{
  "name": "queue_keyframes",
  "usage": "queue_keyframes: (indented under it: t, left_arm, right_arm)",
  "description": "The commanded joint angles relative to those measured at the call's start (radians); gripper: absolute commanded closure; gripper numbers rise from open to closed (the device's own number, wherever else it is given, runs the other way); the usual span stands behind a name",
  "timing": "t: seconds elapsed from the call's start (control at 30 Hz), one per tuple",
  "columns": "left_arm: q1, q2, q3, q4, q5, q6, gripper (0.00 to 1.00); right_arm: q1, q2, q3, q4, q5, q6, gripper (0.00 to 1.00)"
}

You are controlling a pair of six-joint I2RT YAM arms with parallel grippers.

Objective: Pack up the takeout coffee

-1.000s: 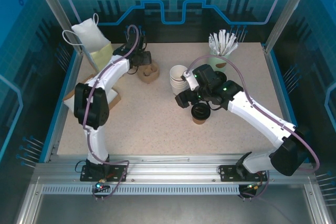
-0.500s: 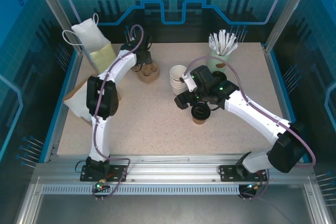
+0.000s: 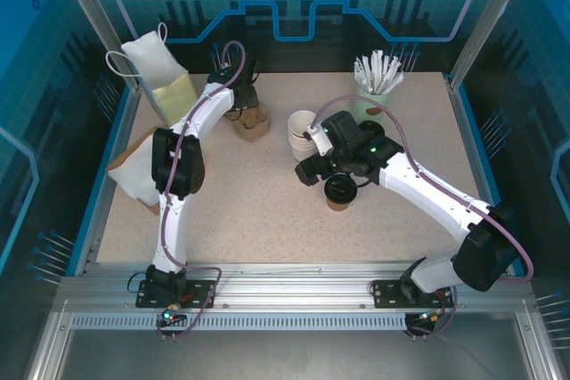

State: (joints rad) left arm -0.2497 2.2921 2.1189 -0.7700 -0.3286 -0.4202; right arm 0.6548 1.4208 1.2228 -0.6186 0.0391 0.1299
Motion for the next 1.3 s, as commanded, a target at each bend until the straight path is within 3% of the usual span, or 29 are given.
queue_keyframes:
  t: [0.0, 1.27]
  left_arm:
    - [0.007, 0.021, 0.037, -0.029, -0.023, -0.011, 0.51]
    - [0.011, 0.086, 0.108, -0.086, -0.010, -0.016, 0.53]
  right_arm:
    - [0.009, 0.010, -0.011, 0.011, -0.023, -0.001, 0.09]
    - [0.010, 0.030, -0.018, 0.029, -0.036, 0.008, 0.09]
